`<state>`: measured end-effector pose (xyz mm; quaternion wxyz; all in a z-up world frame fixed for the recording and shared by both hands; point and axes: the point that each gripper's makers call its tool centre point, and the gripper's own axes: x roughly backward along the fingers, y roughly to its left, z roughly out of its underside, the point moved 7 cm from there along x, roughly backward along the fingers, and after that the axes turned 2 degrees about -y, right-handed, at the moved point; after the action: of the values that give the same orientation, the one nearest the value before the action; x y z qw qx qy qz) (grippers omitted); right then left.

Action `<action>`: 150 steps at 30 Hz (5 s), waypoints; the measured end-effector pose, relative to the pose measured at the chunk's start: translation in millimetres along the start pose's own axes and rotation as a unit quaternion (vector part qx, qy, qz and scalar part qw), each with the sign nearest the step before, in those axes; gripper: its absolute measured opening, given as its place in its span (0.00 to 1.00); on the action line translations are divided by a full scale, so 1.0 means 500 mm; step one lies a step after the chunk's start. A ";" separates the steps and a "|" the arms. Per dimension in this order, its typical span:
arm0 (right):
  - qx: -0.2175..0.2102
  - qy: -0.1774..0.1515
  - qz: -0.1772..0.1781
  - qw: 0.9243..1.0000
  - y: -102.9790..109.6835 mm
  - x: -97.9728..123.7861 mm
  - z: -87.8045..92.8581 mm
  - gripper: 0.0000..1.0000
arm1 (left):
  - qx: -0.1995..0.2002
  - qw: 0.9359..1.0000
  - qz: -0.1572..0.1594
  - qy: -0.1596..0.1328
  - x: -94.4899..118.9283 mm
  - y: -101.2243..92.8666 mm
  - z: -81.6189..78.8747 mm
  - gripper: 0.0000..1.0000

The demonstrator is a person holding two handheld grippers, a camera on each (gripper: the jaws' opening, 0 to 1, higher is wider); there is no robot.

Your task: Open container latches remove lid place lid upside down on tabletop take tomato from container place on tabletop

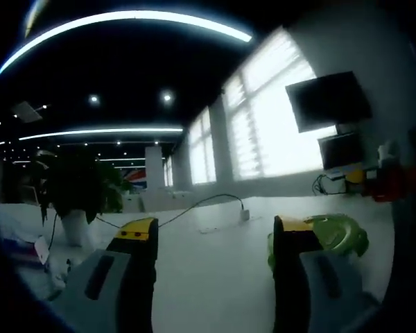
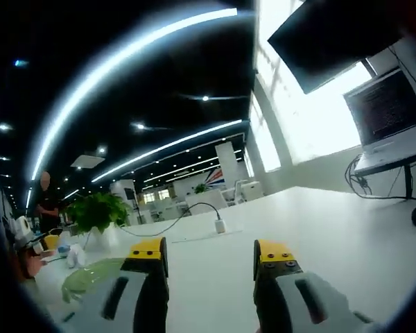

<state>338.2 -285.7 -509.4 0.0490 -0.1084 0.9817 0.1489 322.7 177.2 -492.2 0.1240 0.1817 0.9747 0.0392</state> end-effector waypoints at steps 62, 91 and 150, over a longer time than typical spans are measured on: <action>-0.409 0.043 0.049 0.910 0.215 -0.034 0.167 0.40 | 0.018 1.000 -0.008 -0.016 0.037 0.005 0.009 0.56; -0.333 0.073 0.052 0.939 0.284 -0.050 0.202 0.24 | 0.021 1.000 -0.017 -0.003 0.060 0.007 0.024 0.54; -0.329 0.024 -0.022 0.944 0.437 -0.119 0.013 0.01 | 0.011 0.998 -0.058 -0.032 0.126 0.061 -0.011 0.52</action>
<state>347.0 -68.1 -446.5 -0.0093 -0.1434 0.8761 0.4602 274.7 228.5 -497.4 0.1554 0.1273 0.9795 0.0152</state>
